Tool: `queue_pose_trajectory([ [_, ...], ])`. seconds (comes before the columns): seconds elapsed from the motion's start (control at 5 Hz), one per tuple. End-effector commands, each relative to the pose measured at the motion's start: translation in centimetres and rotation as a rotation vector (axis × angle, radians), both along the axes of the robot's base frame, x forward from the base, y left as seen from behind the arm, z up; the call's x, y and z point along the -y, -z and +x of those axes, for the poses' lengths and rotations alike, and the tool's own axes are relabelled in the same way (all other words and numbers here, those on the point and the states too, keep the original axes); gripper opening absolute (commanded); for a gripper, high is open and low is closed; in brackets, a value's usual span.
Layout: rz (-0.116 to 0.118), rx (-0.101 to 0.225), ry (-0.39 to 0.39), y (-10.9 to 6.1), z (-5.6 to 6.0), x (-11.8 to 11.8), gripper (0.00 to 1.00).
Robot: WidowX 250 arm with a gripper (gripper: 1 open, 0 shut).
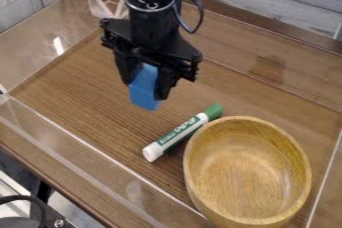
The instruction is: Remove the blue block from inside the brown bowl and put it on the table
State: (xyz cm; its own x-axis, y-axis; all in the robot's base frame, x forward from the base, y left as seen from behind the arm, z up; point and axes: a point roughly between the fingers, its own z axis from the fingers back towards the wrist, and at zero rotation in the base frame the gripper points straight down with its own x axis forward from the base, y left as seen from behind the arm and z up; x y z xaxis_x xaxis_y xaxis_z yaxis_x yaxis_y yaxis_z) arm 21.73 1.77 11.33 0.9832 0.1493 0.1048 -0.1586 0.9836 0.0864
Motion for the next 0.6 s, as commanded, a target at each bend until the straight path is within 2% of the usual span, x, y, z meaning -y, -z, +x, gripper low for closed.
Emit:
queue_pose_trajectory([
  [0.0,0.011,0.035,0.007,-0.3,0.35,-0.74,0.0],
  [0.4,0.013,0.031,0.009,0.35,0.09,-1.52,0.0],
])
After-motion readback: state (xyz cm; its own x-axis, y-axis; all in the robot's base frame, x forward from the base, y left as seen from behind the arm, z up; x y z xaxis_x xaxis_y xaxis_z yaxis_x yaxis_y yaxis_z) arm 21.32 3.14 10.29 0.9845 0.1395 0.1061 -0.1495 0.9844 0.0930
